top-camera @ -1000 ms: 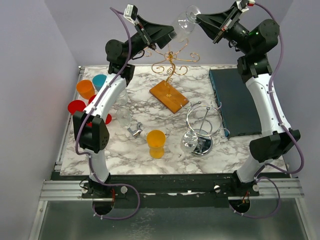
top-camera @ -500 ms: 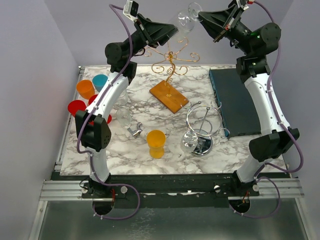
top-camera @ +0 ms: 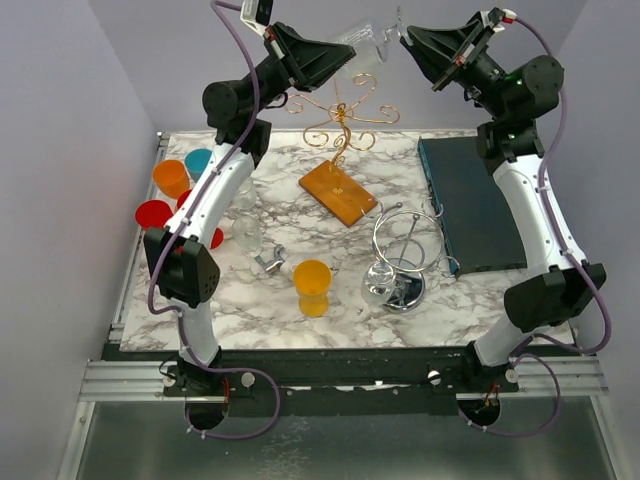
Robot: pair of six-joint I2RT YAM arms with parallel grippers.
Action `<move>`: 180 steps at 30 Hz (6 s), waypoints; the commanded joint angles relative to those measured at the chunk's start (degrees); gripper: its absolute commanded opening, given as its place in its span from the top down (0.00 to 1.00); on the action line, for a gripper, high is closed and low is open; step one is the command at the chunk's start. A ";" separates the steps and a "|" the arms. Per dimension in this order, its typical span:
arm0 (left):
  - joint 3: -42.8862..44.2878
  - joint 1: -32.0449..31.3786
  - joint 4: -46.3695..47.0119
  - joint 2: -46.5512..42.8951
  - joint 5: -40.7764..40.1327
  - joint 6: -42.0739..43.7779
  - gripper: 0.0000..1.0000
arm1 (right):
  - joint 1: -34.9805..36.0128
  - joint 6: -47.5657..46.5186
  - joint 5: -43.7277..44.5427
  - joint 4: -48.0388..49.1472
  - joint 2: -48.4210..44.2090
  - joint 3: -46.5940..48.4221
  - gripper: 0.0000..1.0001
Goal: Take the wine glass off the wine glass rack
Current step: Place the wine glass at the center of the board.
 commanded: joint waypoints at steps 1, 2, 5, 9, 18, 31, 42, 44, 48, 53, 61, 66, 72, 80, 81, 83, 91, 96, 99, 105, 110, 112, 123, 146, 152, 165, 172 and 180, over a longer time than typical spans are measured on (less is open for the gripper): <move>-0.19 -3.02 -5.16 -6.06 0.72 5.98 1.00 | 1.03 -15.05 0.52 -8.63 -3.86 -1.48 0.97; -0.64 -3.02 -7.47 -6.78 0.57 7.21 1.00 | 1.08 -17.08 1.52 -10.87 -4.83 -1.72 0.91; -3.13 -3.06 -13.91 -10.07 -0.57 12.86 1.00 | 1.08 -23.10 5.65 -16.14 -7.71 -3.30 0.66; -5.05 -2.94 -22.70 -14.01 -2.41 19.94 1.00 | 0.99 -29.35 11.10 -22.64 -10.95 -4.49 0.39; -3.70 -2.77 -56.52 -24.37 -13.26 40.53 1.00 | -0.58 -40.73 18.30 -36.39 -14.28 -3.97 0.03; 6.76 -2.67 -103.43 -31.17 -30.27 57.62 1.00 | -4.81 -53.15 20.38 -45.48 -15.15 -5.34 0.00; 0.36 -2.67 -131.59 -37.16 -45.86 57.18 1.00 | -4.81 -58.62 19.38 -50.31 -14.78 -7.59 0.00; -2.87 -2.67 -134.80 -38.33 -48.79 56.74 1.00 | -4.81 -58.96 19.09 -50.45 -14.92 -8.18 0.00; -12.04 -2.67 -138.26 -40.38 -52.48 55.76 1.00 | -4.81 -59.65 19.34 -50.69 -15.47 -9.37 0.00; -23.99 -2.59 -136.66 -41.37 -54.97 56.17 1.00 | -4.81 -60.46 19.89 -51.02 -16.02 -10.53 0.00; -36.99 2.47 -128.00 -39.96 -51.69 58.33 1.00 | -4.81 -60.69 18.48 -50.54 -16.53 -13.12 0.00; -40.76 9.91 -120.50 -37.25 -46.68 61.27 1.00 | -4.81 -60.71 17.51 -50.02 -16.07 -13.30 0.00; -44.68 13.77 -113.43 -34.16 -45.58 62.64 1.00 | -4.81 -60.42 16.00 -49.41 -15.31 -13.07 0.00; -47.24 13.86 -108.89 -30.24 -45.39 61.67 1.00 | -4.79 -60.52 16.13 -49.12 -16.25 -14.29 0.00; -47.83 13.87 -108.36 -30.05 -45.45 61.49 1.00 | -4.86 -60.43 16.12 -49.05 -16.36 -14.50 0.00; -48.91 13.87 -107.29 -29.82 -45.73 61.16 1.00 | -4.81 -60.33 16.04 -48.75 -16.69 -14.92 0.00; -51.14 13.92 -105.58 -29.15 -47.22 60.24 1.00 | -4.81 -60.35 15.66 -48.51 -16.93 -15.46 0.00; -51.53 13.91 -105.19 -28.88 -47.82 60.48 1.00 | -4.81 -60.23 15.45 -48.19 -16.99 -15.99 0.00; -51.36 13.94 -105.13 -28.68 -48.17 61.18 1.00 | -4.81 -60.15 15.30 -47.97 -17.07 -16.28 0.00; -50.83 13.91 -105.22 -28.86 -48.15 61.56 0.91 | -4.81 -60.18 15.41 -47.91 -17.15 -16.52 0.00; -50.50 13.87 -105.39 -28.56 -48.45 62.00 0.86 | -4.85 -60.10 15.32 -47.71 -17.45 -16.99 0.00; -50.51 13.93 -105.45 -28.55 -48.59 62.09 0.84 | -4.81 -60.11 15.30 -47.65 -17.59 -17.17 0.00; -51.61 13.89 -105.83 -28.77 -48.56 62.74 0.82 | -4.81 -59.88 14.78 -47.12 -18.07 -18.21 0.00; -50.46 13.93 -106.95 -27.61 -48.82 64.09 0.68 | -4.81 -59.65 14.77 -46.76 -18.34 -18.59 0.00; -47.39 13.94 -108.85 -29.28 -49.87 64.63 0.62 | -4.81 -59.81 14.64 -47.19 -17.94 -17.38 0.00; -40.94 13.94 -113.26 -34.75 -48.85 64.80 0.57 | -4.81 -60.05 14.34 -47.54 -18.29 -17.41 0.00; -34.99 12.62 -114.96 -38.03 -45.10 64.06 0.52 | -4.81 -62.75 16.91 -53.23 -20.16 -15.70 0.00; -31.14 3.74 -114.04 -39.90 -44.33 60.00 0.51 | -4.81 -66.39 21.91 -68.27 -26.72 -11.22 0.00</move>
